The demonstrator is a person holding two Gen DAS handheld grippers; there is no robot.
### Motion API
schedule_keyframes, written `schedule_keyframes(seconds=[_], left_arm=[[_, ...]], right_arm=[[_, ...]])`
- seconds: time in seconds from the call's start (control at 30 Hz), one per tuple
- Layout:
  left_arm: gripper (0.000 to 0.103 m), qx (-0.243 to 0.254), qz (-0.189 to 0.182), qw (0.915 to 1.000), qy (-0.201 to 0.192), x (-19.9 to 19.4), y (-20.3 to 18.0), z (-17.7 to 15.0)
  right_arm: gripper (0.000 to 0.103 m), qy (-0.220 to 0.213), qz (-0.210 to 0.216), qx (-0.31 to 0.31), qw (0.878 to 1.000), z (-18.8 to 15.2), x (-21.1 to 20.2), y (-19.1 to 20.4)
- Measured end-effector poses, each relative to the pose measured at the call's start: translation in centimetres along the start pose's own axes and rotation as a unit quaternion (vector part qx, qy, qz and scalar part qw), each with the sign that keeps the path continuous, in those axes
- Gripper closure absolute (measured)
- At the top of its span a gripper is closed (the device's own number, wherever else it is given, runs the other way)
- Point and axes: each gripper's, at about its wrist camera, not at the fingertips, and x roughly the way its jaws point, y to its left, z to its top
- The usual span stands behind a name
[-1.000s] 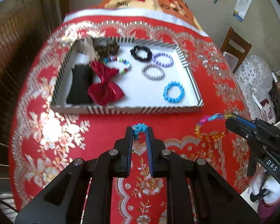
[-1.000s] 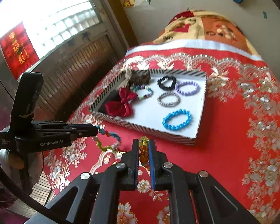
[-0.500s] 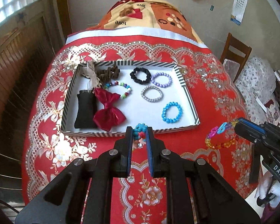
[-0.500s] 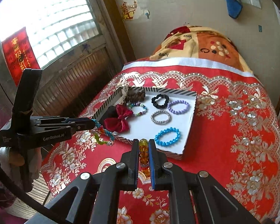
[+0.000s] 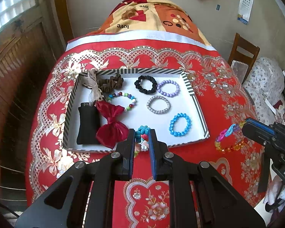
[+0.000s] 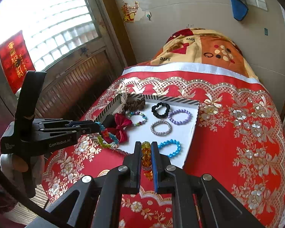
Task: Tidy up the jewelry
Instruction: 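Carry both bracelets into the tray and open both tools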
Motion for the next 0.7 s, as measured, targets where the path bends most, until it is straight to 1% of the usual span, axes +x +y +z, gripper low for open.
schedule_keyframes(seconds=[0.33, 0.5, 0.7], left_arm=[[0.090, -0.001, 0.002, 1.0000, 0.007, 1.8, 0.3, 1.6], [0.090, 0.000, 0.002, 0.9999, 0.017, 3.4, 0.2, 2.3], [0.090, 0.000, -0.007, 0.9996, 0.029, 5.2, -0.2, 3.3]], right_arm=[[0.094, 0.005, -0.001, 0.007, 1.000, 1.7, 2.2, -0.8], [0.094, 0.013, -0.001, 0.016, 1.000, 2.3, 3.8, -1.6], [0.094, 0.025, -0.001, 0.026, 0.999, 2.9, 5.9, -2.7]])
